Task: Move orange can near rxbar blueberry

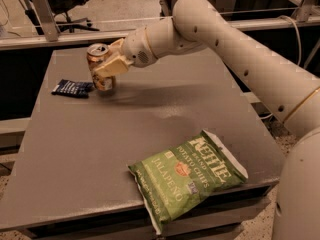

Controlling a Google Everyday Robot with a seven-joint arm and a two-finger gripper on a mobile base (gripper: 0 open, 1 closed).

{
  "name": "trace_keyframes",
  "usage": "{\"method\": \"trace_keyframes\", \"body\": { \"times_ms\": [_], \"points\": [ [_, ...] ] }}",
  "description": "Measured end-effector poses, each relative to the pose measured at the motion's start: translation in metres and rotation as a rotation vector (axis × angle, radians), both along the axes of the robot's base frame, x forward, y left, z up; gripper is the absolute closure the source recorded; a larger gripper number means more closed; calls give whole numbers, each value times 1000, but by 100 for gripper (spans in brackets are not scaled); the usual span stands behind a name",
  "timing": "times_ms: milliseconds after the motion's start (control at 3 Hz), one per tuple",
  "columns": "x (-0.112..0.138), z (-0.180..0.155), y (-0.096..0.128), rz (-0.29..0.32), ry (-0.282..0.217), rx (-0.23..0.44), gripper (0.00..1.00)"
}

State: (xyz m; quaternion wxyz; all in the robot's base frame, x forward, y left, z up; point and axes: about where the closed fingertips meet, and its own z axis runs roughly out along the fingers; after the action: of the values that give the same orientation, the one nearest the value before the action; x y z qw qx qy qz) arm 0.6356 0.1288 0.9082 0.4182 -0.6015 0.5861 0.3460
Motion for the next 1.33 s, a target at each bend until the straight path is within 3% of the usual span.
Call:
{"method": "trace_keyframes", "body": {
  "times_ms": [667, 1000, 1333],
  "points": [
    [-2, -15, 15, 36, 60, 10, 10],
    [-3, -17, 19, 45, 66, 16, 0],
    [-2, -18, 19, 47, 57, 19, 0]
  ]
}}
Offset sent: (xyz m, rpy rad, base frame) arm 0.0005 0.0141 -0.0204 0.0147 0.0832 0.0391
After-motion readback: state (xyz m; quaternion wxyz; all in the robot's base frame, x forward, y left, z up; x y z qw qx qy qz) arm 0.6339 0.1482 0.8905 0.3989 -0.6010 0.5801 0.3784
